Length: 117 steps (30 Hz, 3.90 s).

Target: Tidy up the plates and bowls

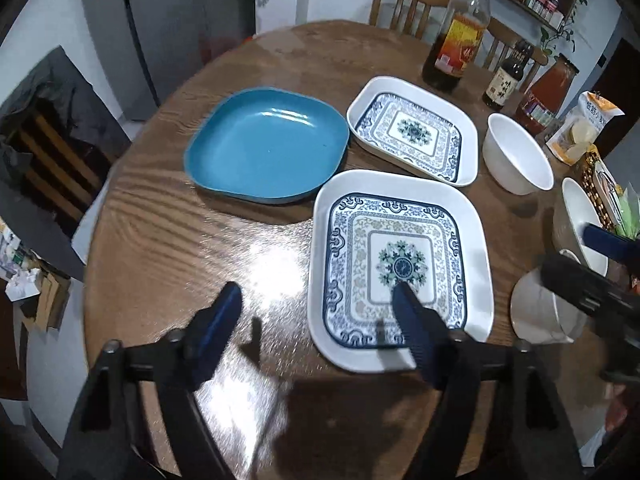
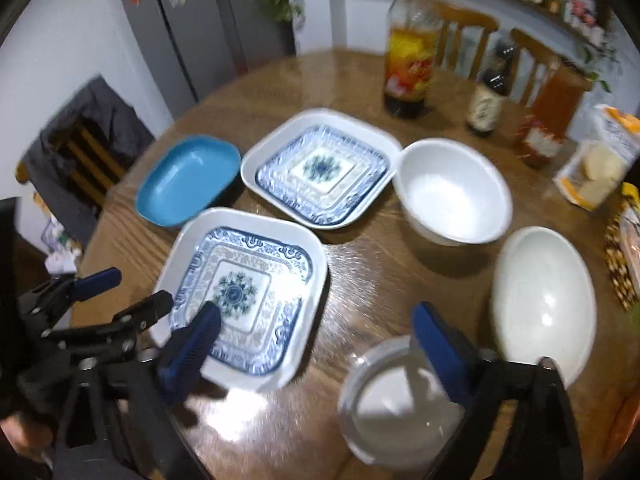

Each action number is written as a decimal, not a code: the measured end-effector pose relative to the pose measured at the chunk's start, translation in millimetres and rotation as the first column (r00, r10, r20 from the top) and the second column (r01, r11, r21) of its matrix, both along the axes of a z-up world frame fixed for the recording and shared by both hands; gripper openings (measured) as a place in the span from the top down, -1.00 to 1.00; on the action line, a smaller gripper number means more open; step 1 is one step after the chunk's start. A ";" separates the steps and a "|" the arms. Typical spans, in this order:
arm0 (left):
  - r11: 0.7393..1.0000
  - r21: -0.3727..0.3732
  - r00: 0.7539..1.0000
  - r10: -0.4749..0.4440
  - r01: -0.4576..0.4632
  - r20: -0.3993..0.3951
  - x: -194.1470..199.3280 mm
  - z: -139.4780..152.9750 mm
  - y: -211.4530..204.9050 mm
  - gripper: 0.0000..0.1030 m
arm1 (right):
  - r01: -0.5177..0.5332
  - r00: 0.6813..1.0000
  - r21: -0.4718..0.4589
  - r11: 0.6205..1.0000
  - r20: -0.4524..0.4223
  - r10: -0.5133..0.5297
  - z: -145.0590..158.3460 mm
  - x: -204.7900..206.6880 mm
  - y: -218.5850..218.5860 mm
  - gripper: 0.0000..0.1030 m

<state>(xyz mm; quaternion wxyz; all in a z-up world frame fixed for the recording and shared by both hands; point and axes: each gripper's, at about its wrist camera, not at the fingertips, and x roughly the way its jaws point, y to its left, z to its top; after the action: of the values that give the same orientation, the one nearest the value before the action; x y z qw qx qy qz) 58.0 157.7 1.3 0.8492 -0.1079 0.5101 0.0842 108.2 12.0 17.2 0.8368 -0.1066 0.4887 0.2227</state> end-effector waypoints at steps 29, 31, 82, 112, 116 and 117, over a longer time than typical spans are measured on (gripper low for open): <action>0.997 -0.041 0.994 -0.065 0.062 -0.088 -28.8 -14.0 34.0 0.61 | -0.112 0.977 -0.011 0.994 -0.182 0.108 -35.1 -42.8 33.3 0.74; 0.997 -0.032 0.991 -0.069 0.066 -0.117 -28.5 -21.9 29.6 0.63 | -0.093 0.978 -0.027 0.995 -0.188 0.087 -41.2 -44.2 29.5 0.74; 0.965 0.090 0.966 -0.251 0.246 0.054 147.0 30.7 11.9 0.78 | 0.293 0.953 0.205 0.934 -0.135 -0.270 -4.1 76.7 -14.0 0.79; 0.998 0.047 0.999 -0.044 0.044 -0.016 -47.9 -2.8 16.9 0.23 | -0.005 0.972 0.102 0.995 -0.232 0.029 -29.3 -82.4 3.1 0.33; 0.998 0.054 0.999 0.026 -0.028 0.048 -41.0 12.4 40.2 -0.11 | 0.003 0.975 0.150 0.989 -0.220 0.031 -20.2 -69.1 2.5 0.33; 0.998 0.055 0.998 0.041 -0.043 0.052 -36.0 14.2 45.4 -0.11 | 0.011 0.976 0.165 0.986 -0.218 0.025 -17.1 -63.9 4.1 0.33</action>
<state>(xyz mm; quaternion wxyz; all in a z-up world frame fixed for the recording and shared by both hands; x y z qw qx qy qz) 22.0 203.1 15.5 0.8627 -0.0970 0.4833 0.1134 44.3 16.1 0.1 0.7830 -0.0135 0.5574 0.2758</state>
